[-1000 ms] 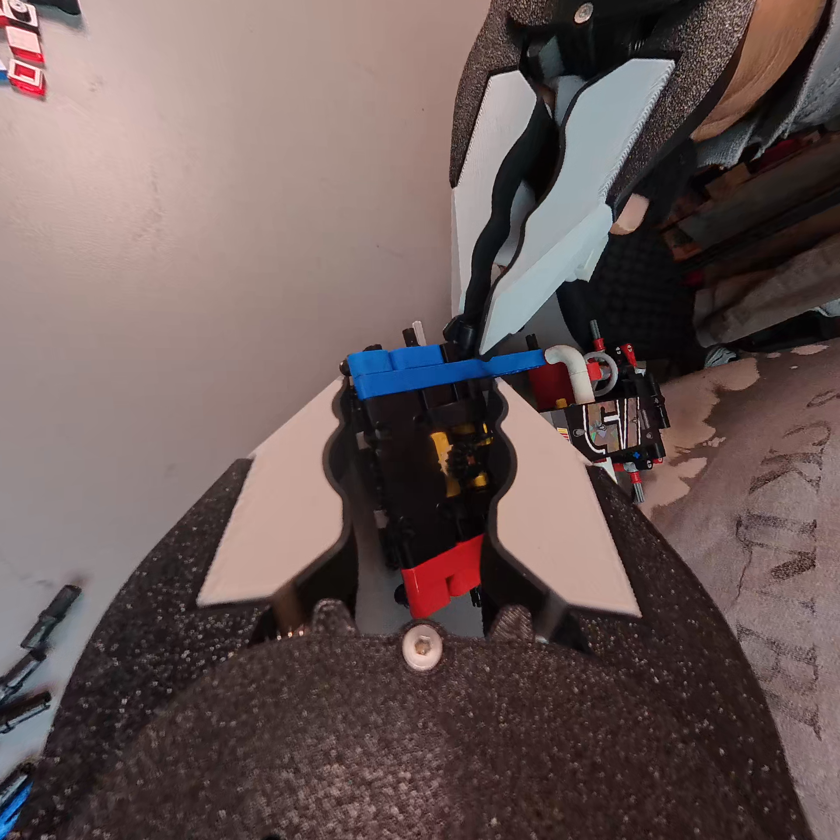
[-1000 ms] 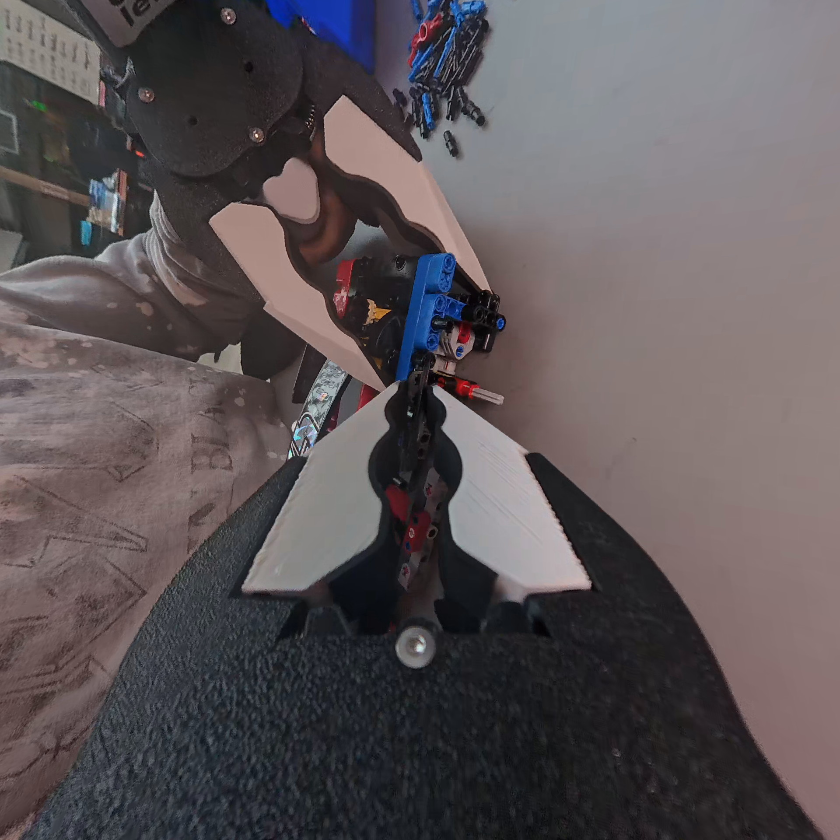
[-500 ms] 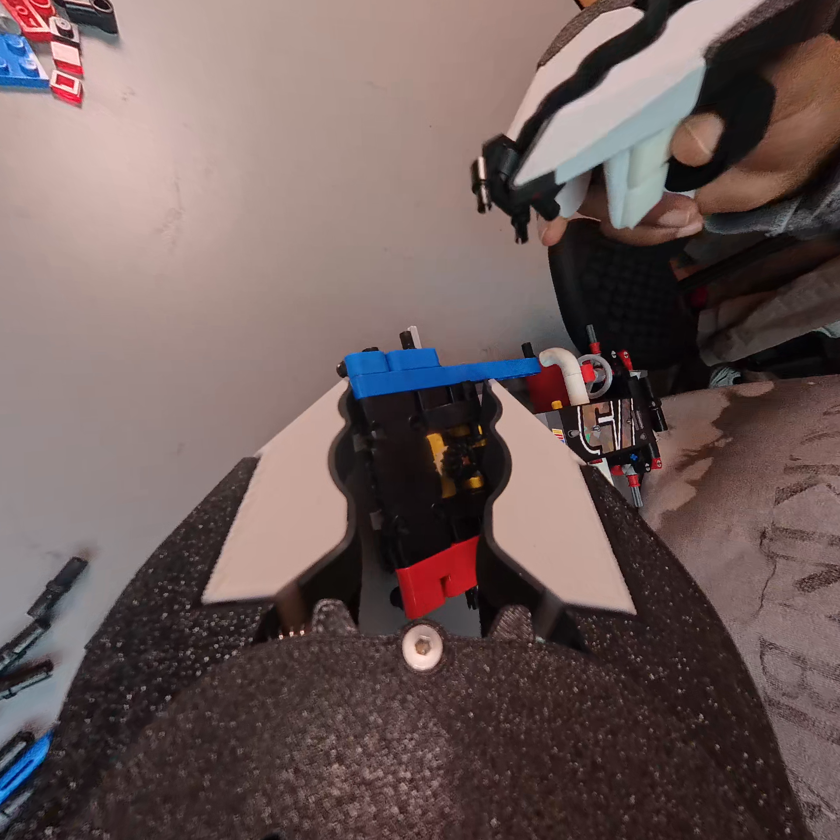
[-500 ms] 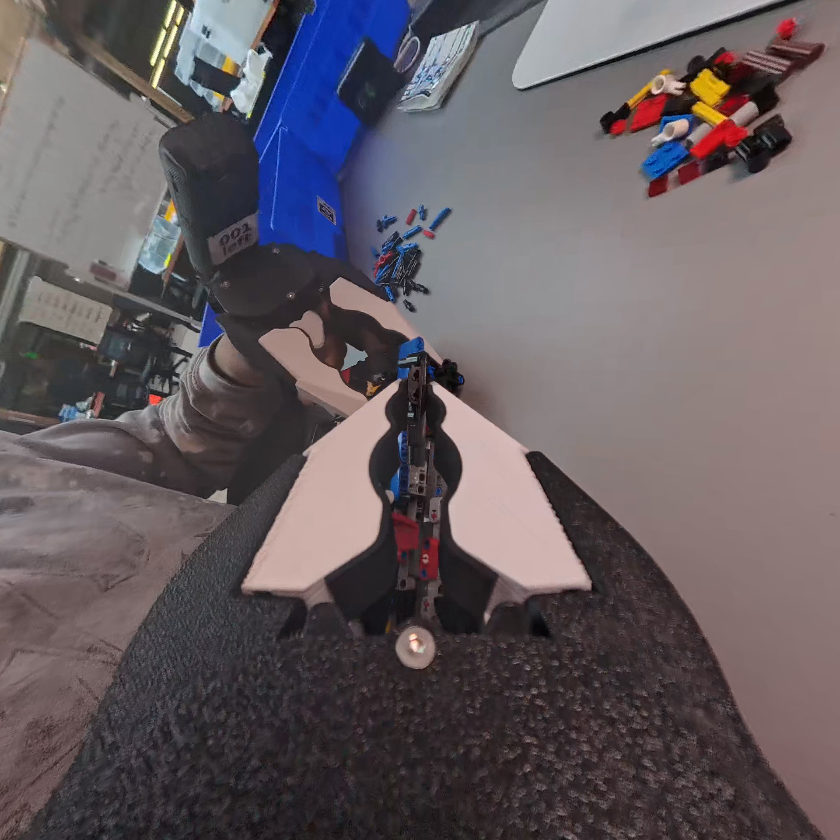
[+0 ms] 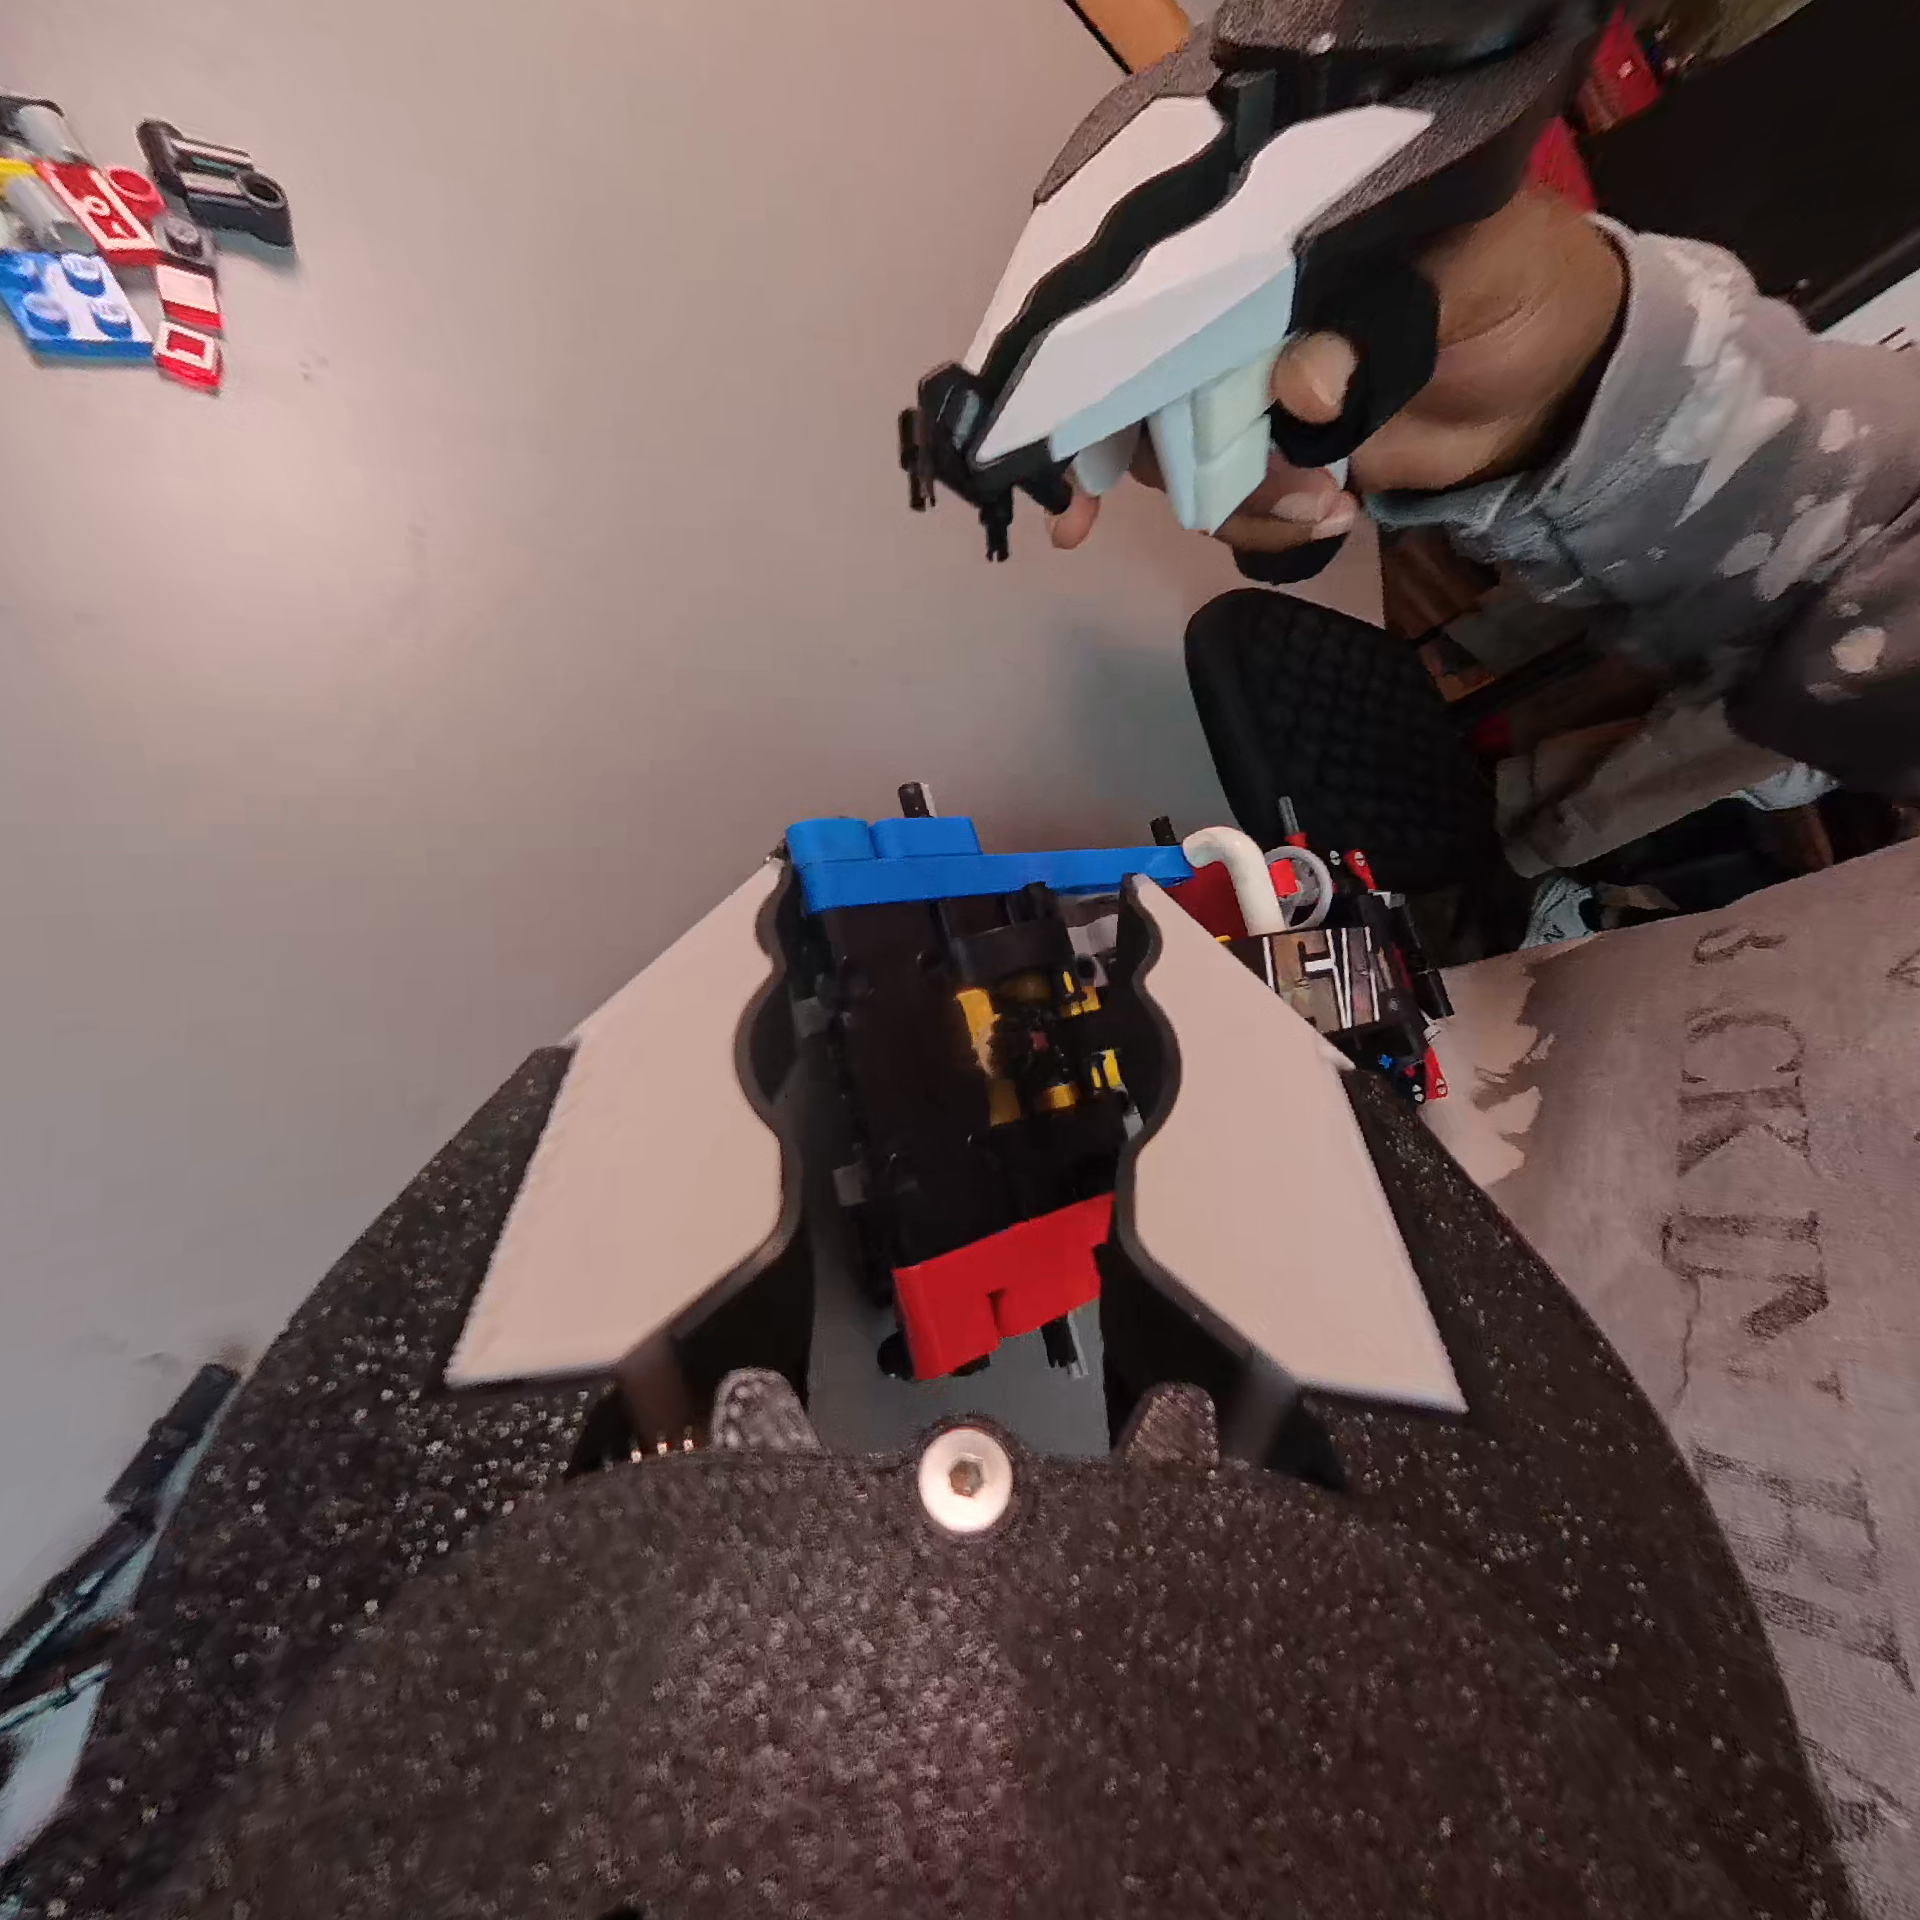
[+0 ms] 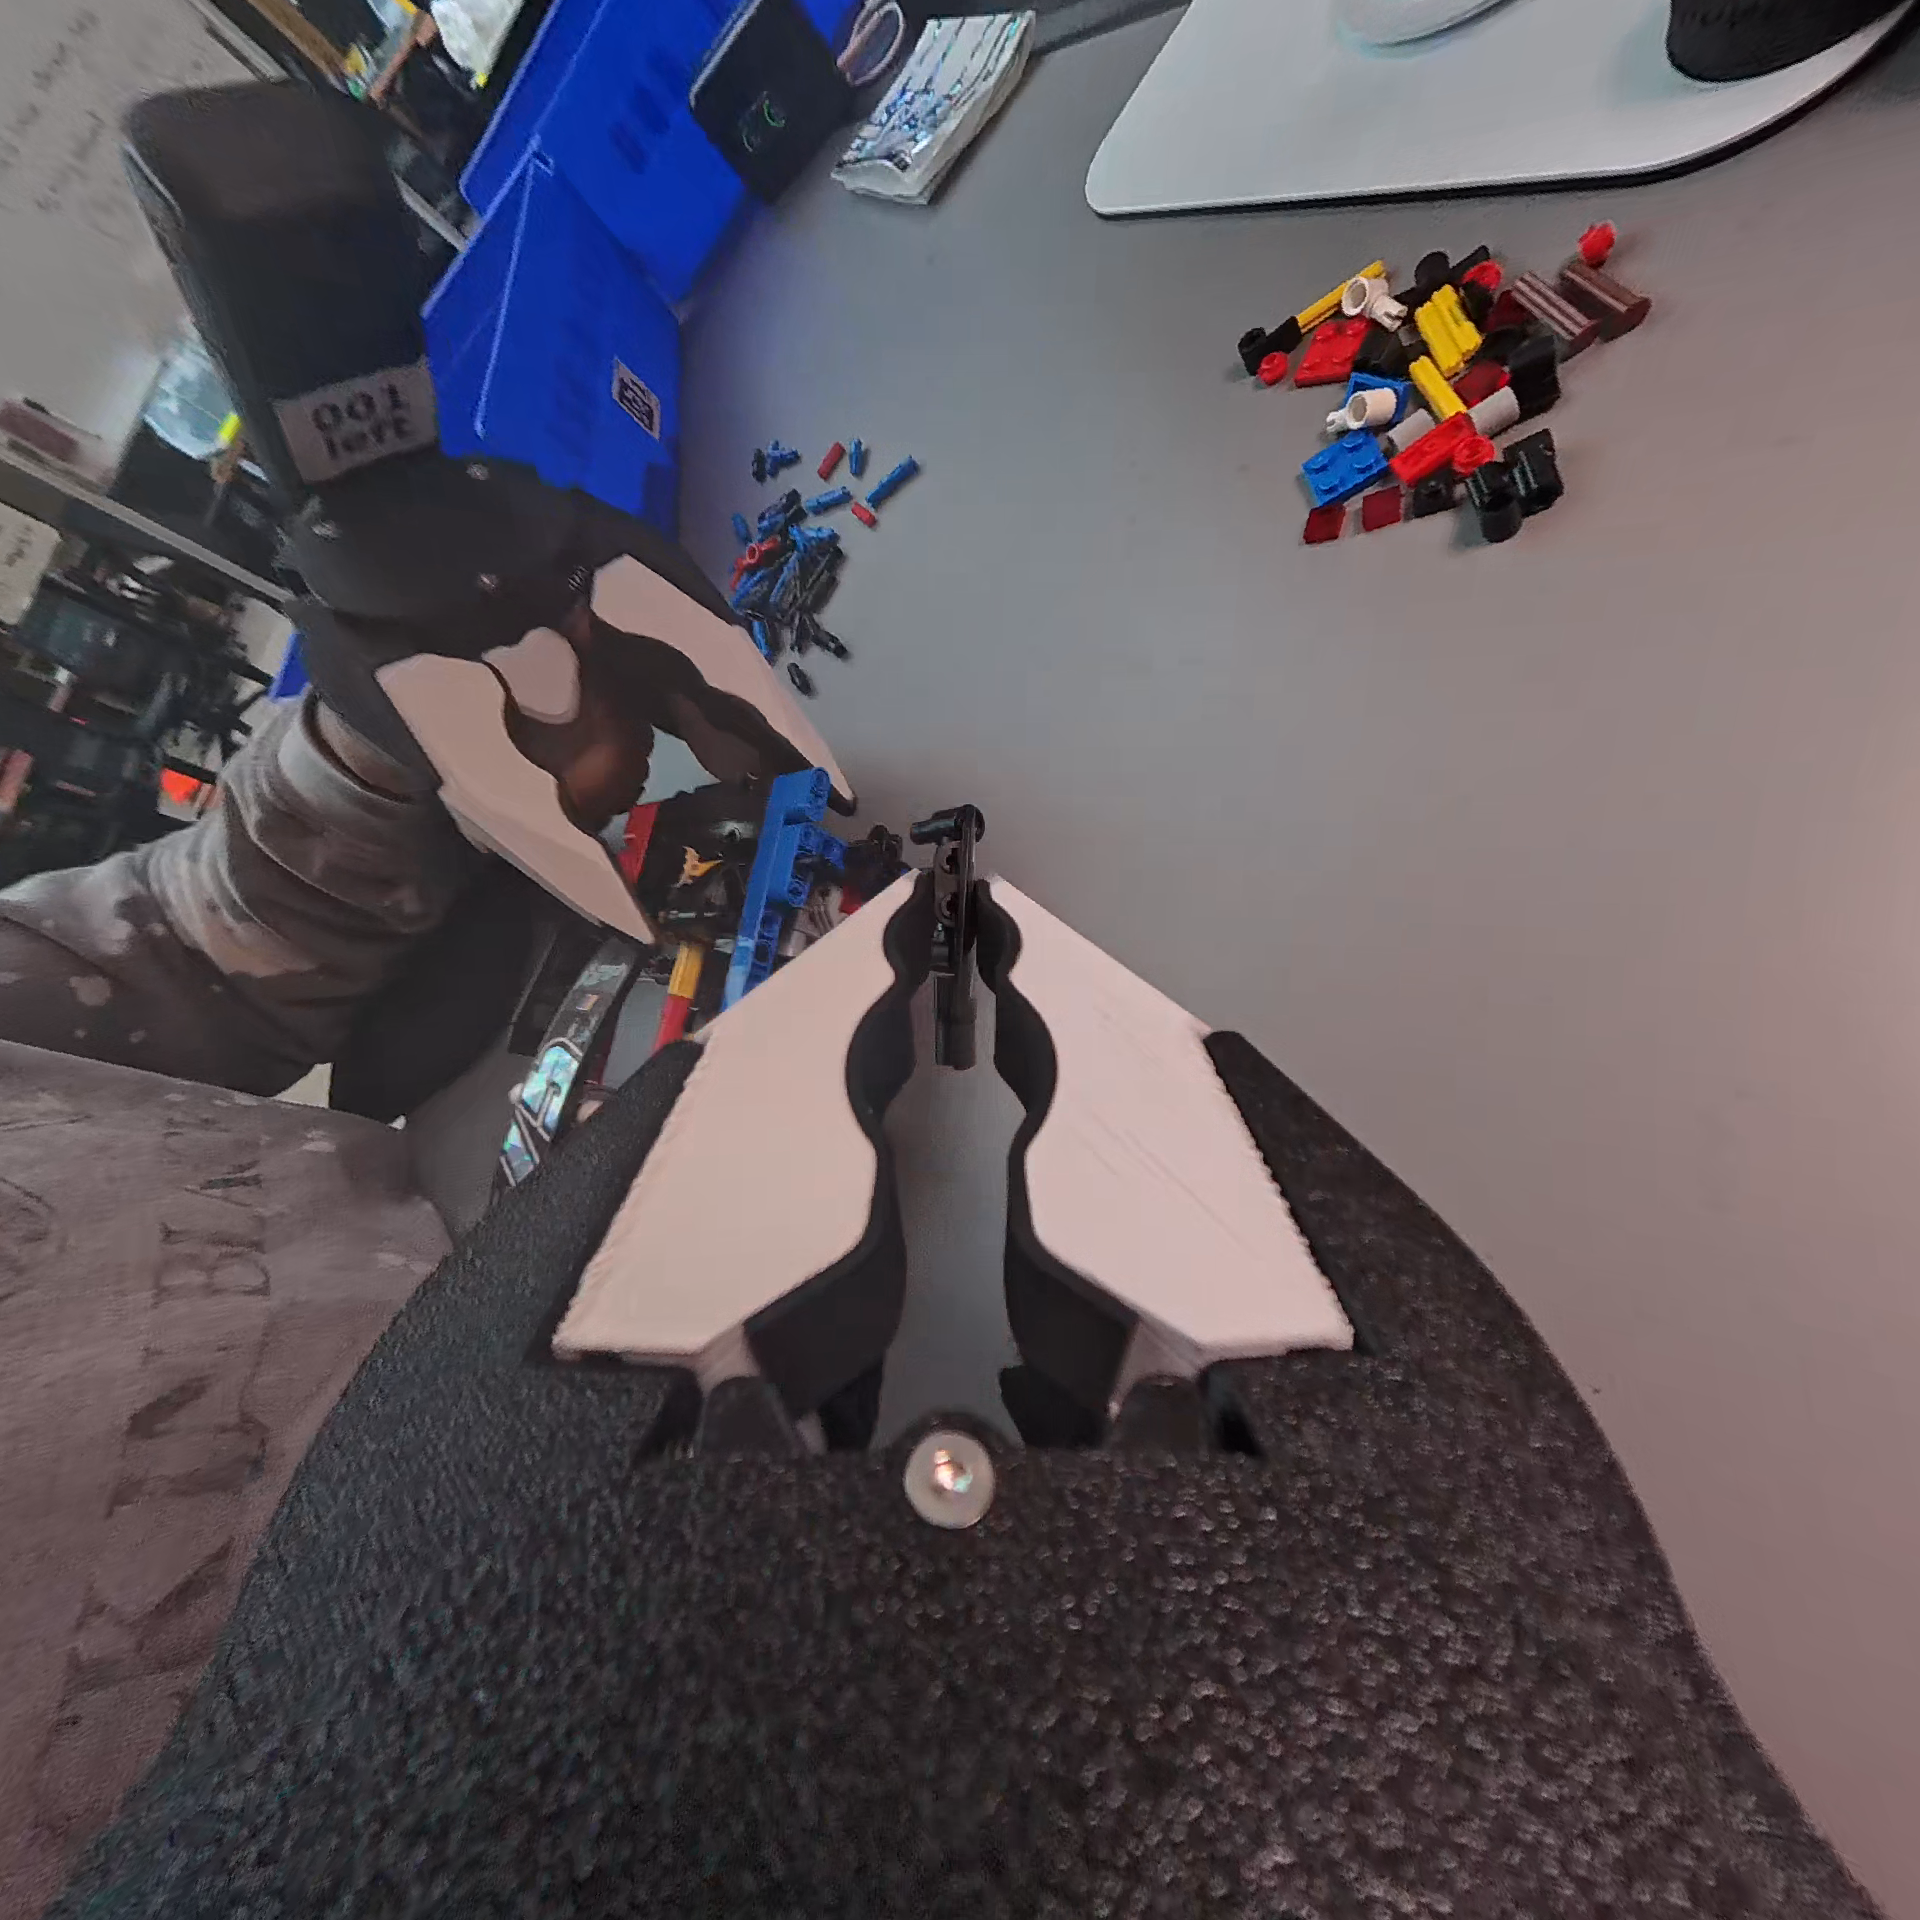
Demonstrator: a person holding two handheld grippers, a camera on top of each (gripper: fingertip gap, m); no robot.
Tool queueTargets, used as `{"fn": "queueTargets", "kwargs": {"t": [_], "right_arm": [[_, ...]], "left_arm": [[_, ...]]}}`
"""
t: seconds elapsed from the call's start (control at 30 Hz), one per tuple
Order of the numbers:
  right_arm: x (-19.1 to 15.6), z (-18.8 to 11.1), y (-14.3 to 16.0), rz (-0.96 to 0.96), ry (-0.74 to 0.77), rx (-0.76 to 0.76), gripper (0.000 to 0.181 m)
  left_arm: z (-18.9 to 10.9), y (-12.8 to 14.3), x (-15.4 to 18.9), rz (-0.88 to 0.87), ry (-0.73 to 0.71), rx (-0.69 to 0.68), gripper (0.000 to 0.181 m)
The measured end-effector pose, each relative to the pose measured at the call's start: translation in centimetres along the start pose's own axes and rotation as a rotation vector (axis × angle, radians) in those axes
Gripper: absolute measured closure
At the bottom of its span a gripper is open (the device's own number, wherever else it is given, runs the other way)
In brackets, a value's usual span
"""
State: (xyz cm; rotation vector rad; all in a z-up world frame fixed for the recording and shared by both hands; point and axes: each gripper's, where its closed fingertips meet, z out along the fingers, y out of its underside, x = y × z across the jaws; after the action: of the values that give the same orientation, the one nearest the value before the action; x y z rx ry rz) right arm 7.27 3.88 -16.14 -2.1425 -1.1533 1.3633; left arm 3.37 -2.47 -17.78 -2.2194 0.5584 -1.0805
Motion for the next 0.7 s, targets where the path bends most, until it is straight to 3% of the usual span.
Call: {"fn": "queueTargets", "kwargs": {"t": [0.23,0.3,0.37,0.47,0.57,0.7], "right_arm": [[5.5,0.4,2.9,-0.308,0.294,-0.281,0.172],[6.4,-0.2,1.9,-0.391,0.376,-0.287,0.149],[5.8,-0.9,0.0,-0.475,0.417,-0.245,0.140],[1.0,-0.8,-1.6,-0.518,0.277,-0.163,0.142],[-4.2,0.5,0.4,-0.547,0.047,-0.213,0.148],[-5.4,2.1,2.0,-0.741,-0.016,-0.257,0.147]], "left_arm": [[-3.5,-0.8,0.0,0.056,-0.064,0.079,0.122],[-4.8,-0.2,0.0,0.060,-0.081,0.085,0.123],[-6.0,0.7,0.1,0.064,-0.097,0.090,0.125],[-7.4,2.3,0.8,0.078,-0.124,0.101,0.130],[-7.6,4.4,1.8,0.004,-0.140,0.081,0.136],[-6.0,6.3,5.6,-0.244,0.081,0.099,0.142]]}}
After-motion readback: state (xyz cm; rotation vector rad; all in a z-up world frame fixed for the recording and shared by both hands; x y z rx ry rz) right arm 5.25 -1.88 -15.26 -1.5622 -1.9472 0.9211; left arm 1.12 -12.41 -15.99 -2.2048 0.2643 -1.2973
